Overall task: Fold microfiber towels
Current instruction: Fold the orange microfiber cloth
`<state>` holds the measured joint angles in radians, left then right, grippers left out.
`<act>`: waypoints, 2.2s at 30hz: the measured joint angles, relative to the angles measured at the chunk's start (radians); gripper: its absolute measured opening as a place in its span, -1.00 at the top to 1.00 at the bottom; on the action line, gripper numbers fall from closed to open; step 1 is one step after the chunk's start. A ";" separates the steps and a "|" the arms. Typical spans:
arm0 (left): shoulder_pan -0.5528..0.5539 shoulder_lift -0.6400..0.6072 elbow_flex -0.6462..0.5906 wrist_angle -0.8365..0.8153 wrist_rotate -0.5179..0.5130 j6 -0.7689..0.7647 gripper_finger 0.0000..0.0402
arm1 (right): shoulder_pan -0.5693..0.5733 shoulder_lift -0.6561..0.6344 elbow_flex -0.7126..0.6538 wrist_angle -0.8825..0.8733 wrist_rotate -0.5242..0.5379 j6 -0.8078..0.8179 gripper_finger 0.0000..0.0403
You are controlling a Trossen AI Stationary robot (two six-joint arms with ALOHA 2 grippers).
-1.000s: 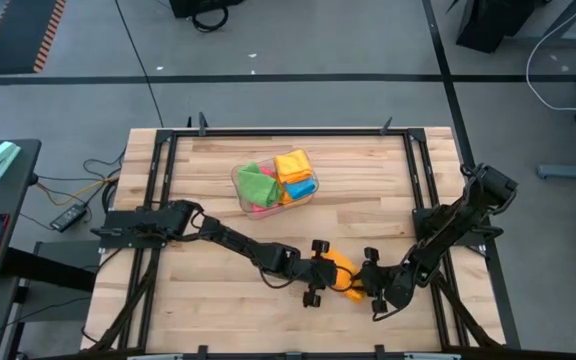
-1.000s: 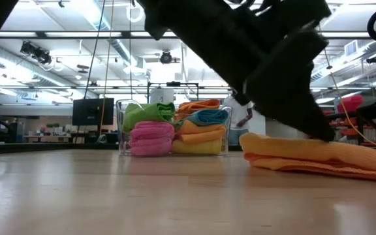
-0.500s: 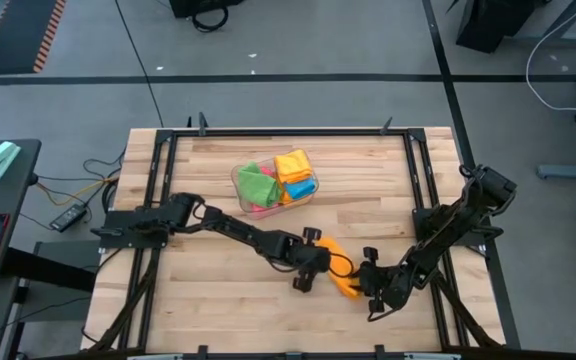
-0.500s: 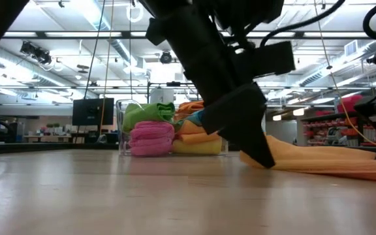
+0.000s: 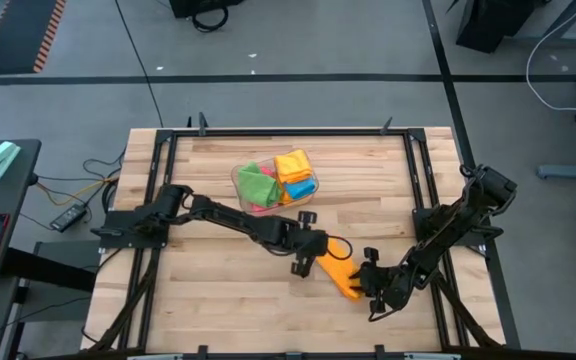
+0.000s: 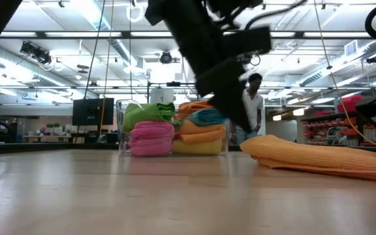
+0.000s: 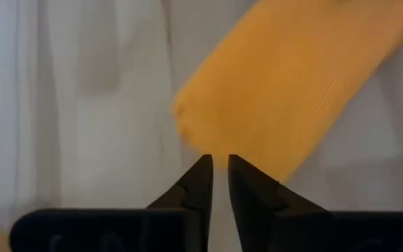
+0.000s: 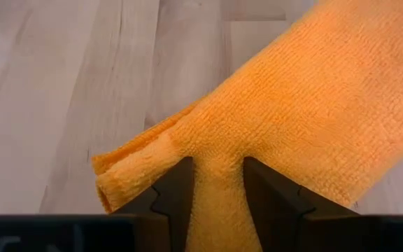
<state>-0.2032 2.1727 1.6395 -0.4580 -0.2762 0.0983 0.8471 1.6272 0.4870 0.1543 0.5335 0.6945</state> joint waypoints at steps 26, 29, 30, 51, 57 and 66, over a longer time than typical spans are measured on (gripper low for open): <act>0.048 0.138 0.003 0.230 -0.117 0.041 0.91 | 0.000 0.000 0.000 -0.001 0.000 0.010 0.33; 0.063 0.130 -0.001 0.173 -0.138 0.053 0.93 | 0.000 0.000 0.000 -0.002 -0.003 0.011 0.32; 0.068 0.127 -0.001 0.175 -0.135 0.055 0.94 | 0.000 0.000 0.000 -0.004 -0.005 0.012 0.32; -0.029 0.019 0.001 0.103 -0.123 0.088 0.90 | 0.019 -0.135 0.123 -0.141 0.054 -0.148 0.31; -0.040 0.007 0.000 0.069 -0.123 0.061 0.92 | 0.076 -0.127 0.128 -0.145 0.000 -0.140 0.09; -0.036 0.003 0.001 0.056 -0.123 0.011 0.90 | 0.115 0.004 0.147 -0.178 0.075 -0.168 -0.17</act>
<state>-0.2396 2.1754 1.6402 -0.4016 -0.3991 0.1094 0.9622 1.6314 0.6340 -0.0235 0.6089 0.5269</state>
